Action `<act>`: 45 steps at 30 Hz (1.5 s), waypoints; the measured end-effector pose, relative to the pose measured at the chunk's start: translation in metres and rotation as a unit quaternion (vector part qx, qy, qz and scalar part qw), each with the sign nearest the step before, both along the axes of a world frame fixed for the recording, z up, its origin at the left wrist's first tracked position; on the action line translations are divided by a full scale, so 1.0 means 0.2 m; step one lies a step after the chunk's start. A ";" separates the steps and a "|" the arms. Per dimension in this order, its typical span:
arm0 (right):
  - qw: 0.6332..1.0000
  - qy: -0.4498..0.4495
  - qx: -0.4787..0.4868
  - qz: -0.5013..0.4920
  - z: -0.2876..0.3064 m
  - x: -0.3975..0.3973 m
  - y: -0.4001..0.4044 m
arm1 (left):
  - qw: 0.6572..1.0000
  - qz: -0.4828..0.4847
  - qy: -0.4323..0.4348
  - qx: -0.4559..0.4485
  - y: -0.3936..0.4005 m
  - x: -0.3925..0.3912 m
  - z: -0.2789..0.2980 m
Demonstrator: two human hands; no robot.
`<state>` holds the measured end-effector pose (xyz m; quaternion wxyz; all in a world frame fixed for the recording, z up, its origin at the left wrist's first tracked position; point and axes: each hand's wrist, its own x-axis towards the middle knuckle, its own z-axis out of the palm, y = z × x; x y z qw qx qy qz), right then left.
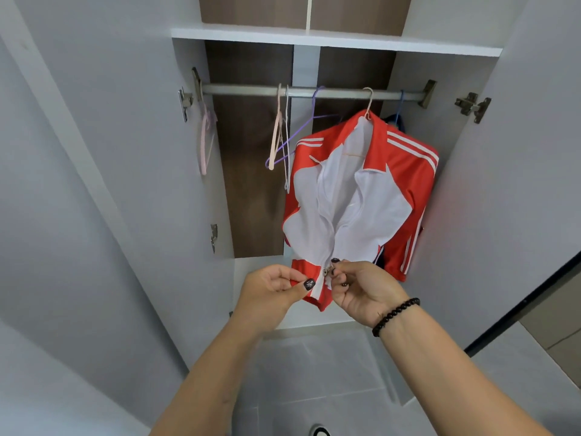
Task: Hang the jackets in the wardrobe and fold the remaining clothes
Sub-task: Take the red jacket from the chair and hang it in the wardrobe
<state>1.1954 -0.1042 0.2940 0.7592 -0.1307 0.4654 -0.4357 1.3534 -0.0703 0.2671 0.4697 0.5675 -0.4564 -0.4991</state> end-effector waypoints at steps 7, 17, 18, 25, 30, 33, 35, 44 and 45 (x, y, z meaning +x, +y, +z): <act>1.000 -0.009 0.009 0.020 0.02 -0.03 -0.29 | 0.997 0.015 -0.077 -0.019 -0.25 -0.06 0.04; 0.998 -0.022 0.020 0.055 -0.14 0.00 -0.37 | 0.995 0.063 0.075 0.027 -0.38 -0.13 -0.10; 0.998 -0.022 0.025 0.049 -0.15 0.00 -0.36 | 0.995 0.064 0.071 0.030 -0.38 -0.14 -0.12; 0.999 0.024 0.022 0.042 -0.22 0.02 -0.21 | 0.994 0.052 0.090 0.029 -0.34 -0.16 -0.18; 0.998 -0.044 0.048 -0.017 -0.22 0.04 -0.14 | 0.996 0.031 0.072 0.039 -0.27 -0.12 -0.18; 0.996 -0.069 0.047 -0.040 -0.18 0.02 -0.16 | 0.997 0.015 0.071 0.040 -0.22 -0.09 -0.18; 0.996 -0.066 0.042 -0.041 -0.16 0.01 -0.17 | 0.997 0.006 0.069 0.035 -0.19 -0.08 -0.18; 0.996 -0.041 -0.001 -0.084 0.00 -0.09 -0.31 | 0.998 0.020 -0.014 0.063 -0.09 0.04 -0.16; 0.996 -0.034 -0.009 -0.079 0.02 -0.11 -0.32 | 0.997 0.025 -0.014 0.065 -0.08 0.05 -0.17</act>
